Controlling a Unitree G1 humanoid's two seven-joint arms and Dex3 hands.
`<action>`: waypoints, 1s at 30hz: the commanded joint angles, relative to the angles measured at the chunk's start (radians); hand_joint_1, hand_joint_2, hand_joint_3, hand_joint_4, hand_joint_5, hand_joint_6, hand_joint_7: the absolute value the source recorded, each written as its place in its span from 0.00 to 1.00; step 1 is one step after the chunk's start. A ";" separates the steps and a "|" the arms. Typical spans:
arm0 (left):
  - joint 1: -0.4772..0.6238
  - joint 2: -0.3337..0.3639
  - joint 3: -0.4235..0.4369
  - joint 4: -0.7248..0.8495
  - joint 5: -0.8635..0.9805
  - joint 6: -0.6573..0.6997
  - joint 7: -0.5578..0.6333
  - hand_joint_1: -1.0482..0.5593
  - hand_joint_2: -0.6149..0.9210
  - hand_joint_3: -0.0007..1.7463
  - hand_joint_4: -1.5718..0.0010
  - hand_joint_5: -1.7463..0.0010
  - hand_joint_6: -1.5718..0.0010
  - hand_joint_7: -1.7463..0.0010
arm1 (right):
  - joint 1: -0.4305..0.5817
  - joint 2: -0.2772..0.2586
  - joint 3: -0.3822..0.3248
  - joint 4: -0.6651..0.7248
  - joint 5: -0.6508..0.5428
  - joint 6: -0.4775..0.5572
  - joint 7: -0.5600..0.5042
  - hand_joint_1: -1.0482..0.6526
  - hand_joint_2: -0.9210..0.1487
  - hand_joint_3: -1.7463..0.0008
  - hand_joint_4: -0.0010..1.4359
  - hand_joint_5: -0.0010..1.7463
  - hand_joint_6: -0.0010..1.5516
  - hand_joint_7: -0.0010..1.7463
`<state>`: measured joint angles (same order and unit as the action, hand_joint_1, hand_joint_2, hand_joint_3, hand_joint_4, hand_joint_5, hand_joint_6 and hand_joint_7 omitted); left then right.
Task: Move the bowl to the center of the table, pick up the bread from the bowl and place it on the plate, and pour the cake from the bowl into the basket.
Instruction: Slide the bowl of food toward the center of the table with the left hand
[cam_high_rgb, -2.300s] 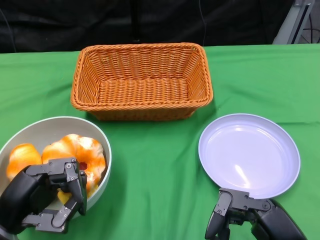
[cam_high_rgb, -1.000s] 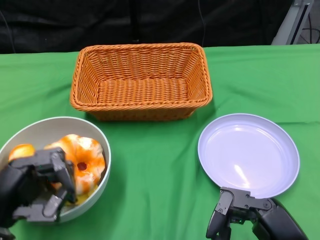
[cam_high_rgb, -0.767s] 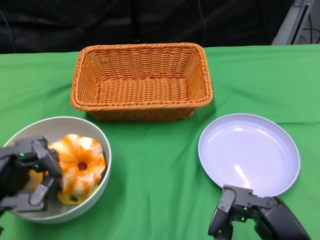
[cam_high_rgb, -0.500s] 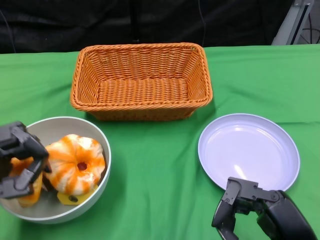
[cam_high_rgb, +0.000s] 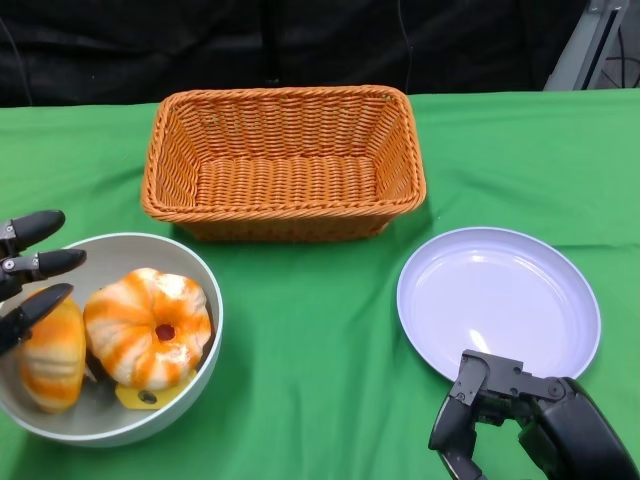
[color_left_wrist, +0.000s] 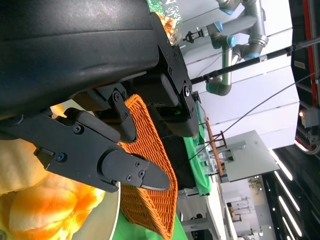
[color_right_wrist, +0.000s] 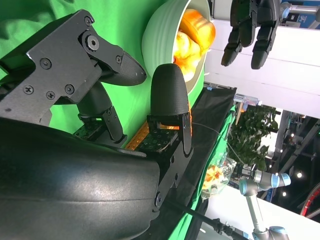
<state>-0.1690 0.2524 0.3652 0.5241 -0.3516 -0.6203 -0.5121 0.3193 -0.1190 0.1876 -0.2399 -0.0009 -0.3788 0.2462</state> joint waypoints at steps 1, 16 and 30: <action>-0.003 0.023 0.003 -0.009 0.005 0.005 0.013 0.37 1.00 0.05 0.45 0.87 0.43 0.99 | 0.002 -0.003 -0.009 0.004 0.015 -0.015 -0.002 0.57 0.48 0.32 0.56 0.99 0.46 0.84; -0.079 0.250 -0.085 0.069 0.363 0.184 0.253 0.14 1.00 0.31 0.85 1.00 0.83 1.00 | 0.004 0.001 0.000 0.000 0.011 -0.003 -0.005 0.57 0.48 0.33 0.58 0.99 0.46 0.82; -0.424 0.339 -0.220 0.462 0.383 0.687 0.034 0.08 1.00 0.32 1.00 1.00 0.99 1.00 | -0.007 0.016 0.015 0.006 -0.019 -0.007 -0.029 0.57 0.47 0.34 0.58 0.99 0.47 0.81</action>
<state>-0.5722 0.5586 0.1619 0.9686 0.0138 0.0481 -0.4631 0.3145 -0.1032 0.2045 -0.2379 -0.0107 -0.3783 0.2247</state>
